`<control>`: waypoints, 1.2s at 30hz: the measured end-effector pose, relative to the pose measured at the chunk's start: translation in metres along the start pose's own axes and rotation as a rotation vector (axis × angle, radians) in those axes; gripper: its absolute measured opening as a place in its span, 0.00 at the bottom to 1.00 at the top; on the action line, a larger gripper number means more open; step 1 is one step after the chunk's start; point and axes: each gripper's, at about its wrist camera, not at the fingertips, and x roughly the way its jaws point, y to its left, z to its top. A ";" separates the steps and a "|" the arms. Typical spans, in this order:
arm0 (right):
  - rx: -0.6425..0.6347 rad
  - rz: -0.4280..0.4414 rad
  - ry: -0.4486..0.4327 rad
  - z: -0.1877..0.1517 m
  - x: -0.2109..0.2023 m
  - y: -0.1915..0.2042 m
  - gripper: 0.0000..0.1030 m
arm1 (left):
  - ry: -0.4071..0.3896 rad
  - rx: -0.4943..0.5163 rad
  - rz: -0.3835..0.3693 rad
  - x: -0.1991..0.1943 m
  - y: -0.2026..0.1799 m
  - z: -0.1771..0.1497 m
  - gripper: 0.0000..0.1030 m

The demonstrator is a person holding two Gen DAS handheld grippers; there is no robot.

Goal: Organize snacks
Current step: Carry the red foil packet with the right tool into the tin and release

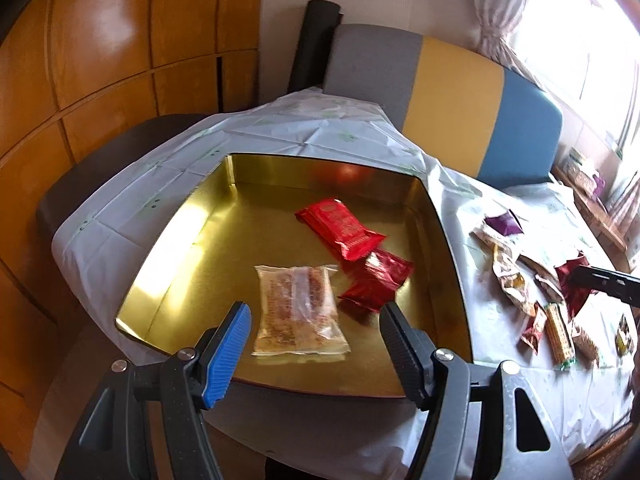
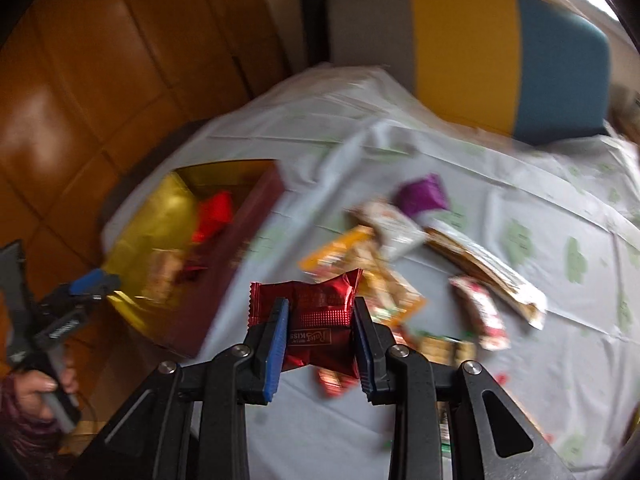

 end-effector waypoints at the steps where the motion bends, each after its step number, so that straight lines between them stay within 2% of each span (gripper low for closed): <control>1: -0.016 0.025 -0.002 0.003 0.005 0.013 0.30 | -0.003 -0.014 0.003 -0.001 0.005 0.001 0.66; 6: -0.061 0.133 0.013 0.017 0.037 0.073 0.31 | -0.026 -0.056 0.040 -0.005 0.026 0.005 0.66; 9: -0.063 0.202 0.038 0.021 0.060 0.100 0.45 | -0.031 -0.078 0.054 -0.007 0.036 0.005 0.66; 10: -0.069 0.197 0.052 0.020 0.068 0.106 0.57 | -0.032 -0.083 0.053 -0.007 0.039 0.005 0.66; 11: -0.078 0.187 0.063 0.019 0.074 0.111 0.61 | -0.032 -0.087 0.053 -0.007 0.041 0.005 0.66; 15: -0.098 0.149 0.094 0.009 0.080 0.112 0.61 | -0.022 -0.100 0.043 -0.004 0.045 0.004 0.66; 23: -0.050 0.033 0.052 -0.007 0.038 0.050 0.65 | 0.001 -0.090 0.018 0.000 0.038 -0.002 0.64; 29: 0.031 -0.092 0.057 -0.023 0.008 -0.015 0.65 | 0.020 -0.039 -0.075 0.000 0.020 -0.004 0.61; 36: 0.122 -0.230 0.074 -0.036 -0.026 -0.087 0.65 | 0.055 0.080 -0.201 -0.002 -0.028 -0.001 0.59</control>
